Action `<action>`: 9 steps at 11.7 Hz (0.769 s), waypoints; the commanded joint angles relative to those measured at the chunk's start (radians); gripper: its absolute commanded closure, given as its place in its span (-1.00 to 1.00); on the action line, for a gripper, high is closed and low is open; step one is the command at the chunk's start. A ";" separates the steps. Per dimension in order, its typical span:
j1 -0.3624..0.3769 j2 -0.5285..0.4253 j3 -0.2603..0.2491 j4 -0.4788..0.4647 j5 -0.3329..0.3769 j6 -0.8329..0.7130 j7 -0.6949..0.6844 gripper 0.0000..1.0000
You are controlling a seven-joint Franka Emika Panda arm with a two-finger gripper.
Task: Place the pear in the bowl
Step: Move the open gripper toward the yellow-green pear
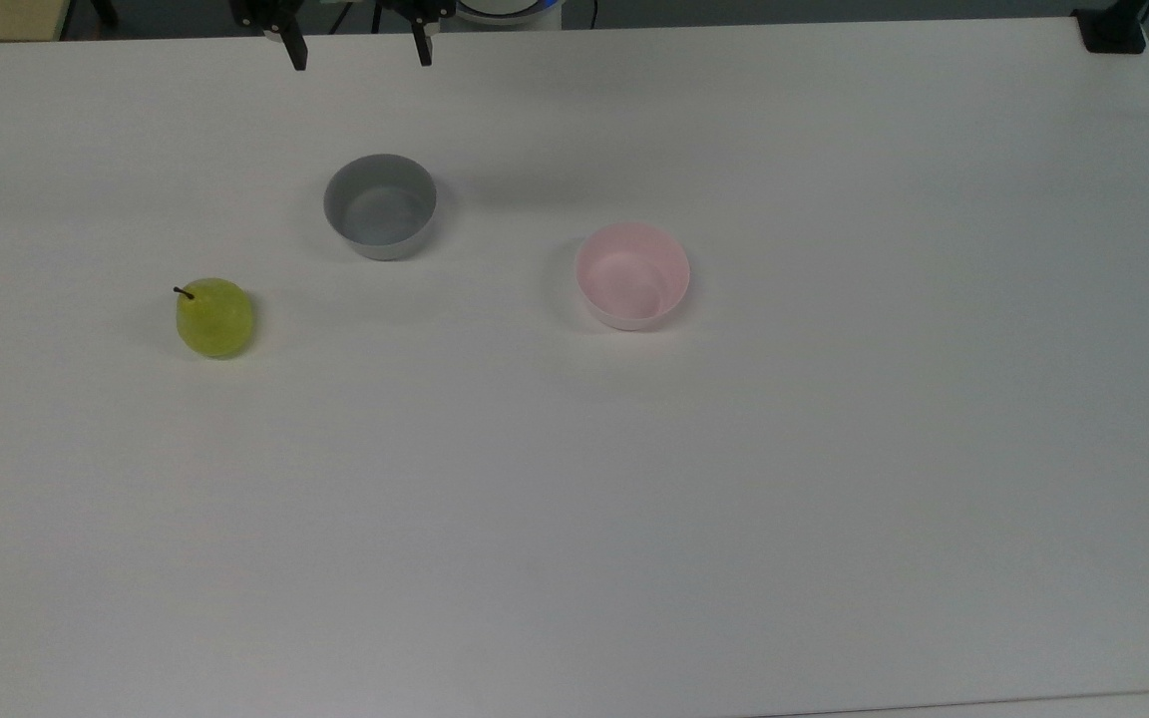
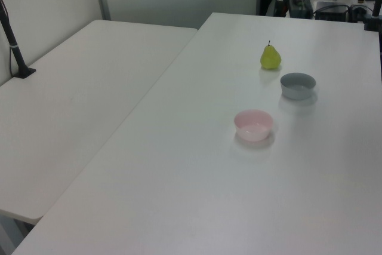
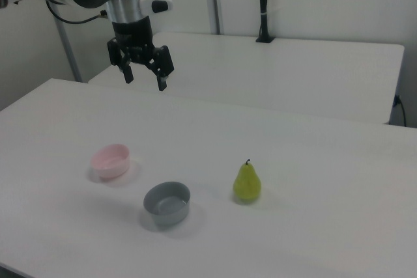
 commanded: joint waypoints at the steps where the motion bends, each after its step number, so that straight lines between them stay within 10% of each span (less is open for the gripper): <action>1: 0.015 -0.020 -0.010 -0.027 0.011 0.025 -0.006 -1.00; 9: 0.005 -0.022 -0.010 -0.024 0.014 0.019 -0.014 -1.00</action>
